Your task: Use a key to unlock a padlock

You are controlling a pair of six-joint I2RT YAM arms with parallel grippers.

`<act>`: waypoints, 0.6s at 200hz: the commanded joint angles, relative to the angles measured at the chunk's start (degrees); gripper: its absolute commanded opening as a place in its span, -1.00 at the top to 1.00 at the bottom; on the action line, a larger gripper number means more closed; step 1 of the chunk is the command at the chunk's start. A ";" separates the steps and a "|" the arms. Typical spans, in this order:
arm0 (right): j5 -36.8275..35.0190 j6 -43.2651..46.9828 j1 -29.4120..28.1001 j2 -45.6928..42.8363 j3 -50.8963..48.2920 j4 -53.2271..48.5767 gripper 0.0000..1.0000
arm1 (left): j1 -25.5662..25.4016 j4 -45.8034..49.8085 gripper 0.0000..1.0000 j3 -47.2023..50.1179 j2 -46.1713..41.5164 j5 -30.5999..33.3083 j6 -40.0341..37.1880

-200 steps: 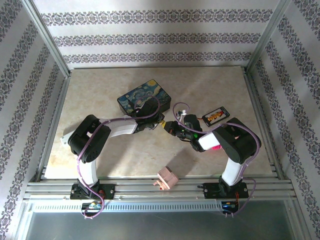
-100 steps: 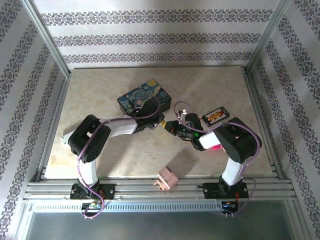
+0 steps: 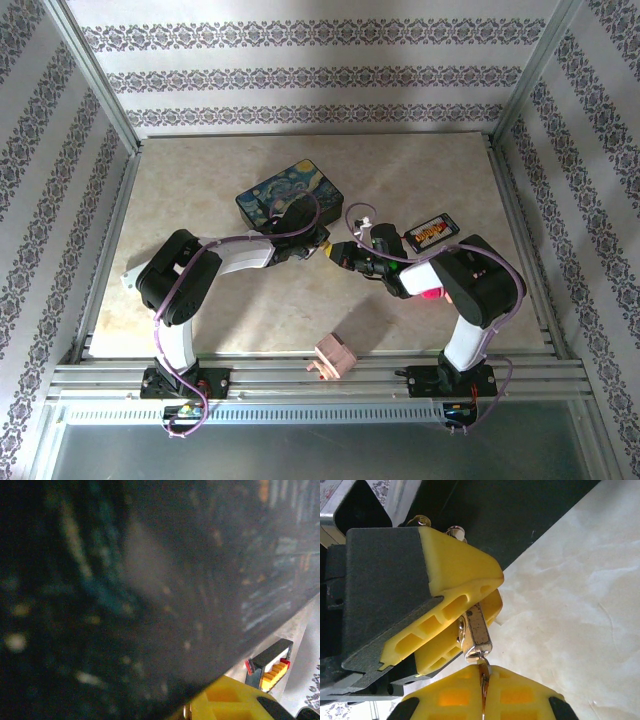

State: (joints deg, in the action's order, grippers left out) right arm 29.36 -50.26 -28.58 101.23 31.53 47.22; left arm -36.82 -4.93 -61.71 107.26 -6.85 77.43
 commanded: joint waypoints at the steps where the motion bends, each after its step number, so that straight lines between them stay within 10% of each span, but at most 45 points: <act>1: 0.35 3.01 0.54 -1.14 3.49 1.82 1.00 | -2.81 1.20 0.80 1.27 -1.25 -8.11 1.06; 45: -0.85 2.46 1.22 -2.73 2.56 1.08 1.00 | -2.67 -0.55 0.80 2.72 -1.65 -7.85 2.63; 120: -2.28 2.41 2.03 -7.71 -3.08 0.70 0.33 | -1.41 -1.10 0.80 3.19 -2.08 -5.89 3.26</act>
State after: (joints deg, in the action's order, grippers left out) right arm 28.27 -48.84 -26.87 96.03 30.39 46.15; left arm -37.12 -6.63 -59.46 105.69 -8.16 77.62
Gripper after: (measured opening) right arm 0.317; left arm 0.262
